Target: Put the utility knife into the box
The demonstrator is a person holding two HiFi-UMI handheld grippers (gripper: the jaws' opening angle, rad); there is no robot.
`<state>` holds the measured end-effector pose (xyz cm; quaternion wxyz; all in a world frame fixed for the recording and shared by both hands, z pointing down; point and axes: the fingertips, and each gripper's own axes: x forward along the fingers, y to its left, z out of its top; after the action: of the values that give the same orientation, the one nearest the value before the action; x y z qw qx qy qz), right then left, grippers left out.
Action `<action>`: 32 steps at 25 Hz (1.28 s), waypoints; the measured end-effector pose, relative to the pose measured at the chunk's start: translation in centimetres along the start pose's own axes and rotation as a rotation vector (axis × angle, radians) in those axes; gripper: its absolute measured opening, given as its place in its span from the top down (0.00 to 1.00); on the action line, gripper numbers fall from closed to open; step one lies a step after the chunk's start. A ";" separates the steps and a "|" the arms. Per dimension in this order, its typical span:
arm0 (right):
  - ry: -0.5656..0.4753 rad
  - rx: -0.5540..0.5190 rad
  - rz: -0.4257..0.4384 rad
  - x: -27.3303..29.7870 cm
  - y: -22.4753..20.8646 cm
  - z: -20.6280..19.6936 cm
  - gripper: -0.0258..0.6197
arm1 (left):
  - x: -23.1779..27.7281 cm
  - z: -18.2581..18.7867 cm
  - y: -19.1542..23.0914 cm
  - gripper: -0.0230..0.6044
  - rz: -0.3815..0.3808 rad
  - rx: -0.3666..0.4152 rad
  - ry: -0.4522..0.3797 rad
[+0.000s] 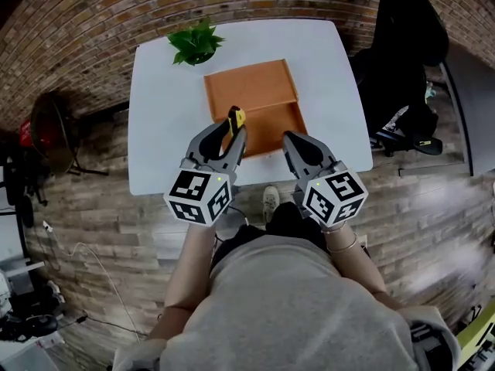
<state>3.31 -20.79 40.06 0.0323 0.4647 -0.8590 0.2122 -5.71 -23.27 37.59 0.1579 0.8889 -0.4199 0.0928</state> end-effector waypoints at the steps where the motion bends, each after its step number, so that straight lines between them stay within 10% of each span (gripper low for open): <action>1: 0.003 0.002 0.004 0.3 -0.6 0.1 0.96 | 0.6 0.0 0.1 0.79 0.006 0.008 0.008; 17: 0.099 0.025 0.036 2.4 -6.2 -1.5 0.96 | 6.8 -6.6 1.5 0.79 0.052 0.352 0.341; 23: 0.105 0.039 -0.001 2.3 -8.3 -1.4 0.96 | 8.4 -8.9 0.8 0.79 -0.033 0.337 0.441; 32: 0.125 0.083 -0.030 2.0 -10.1 -2.6 0.96 | 11.3 -12.1 -0.1 0.79 -0.145 0.522 0.609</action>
<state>10.00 -26.19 46.34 0.0700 0.4645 -0.8387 0.2756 1.15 -26.98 52.18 0.0502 0.8583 -0.2527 0.4437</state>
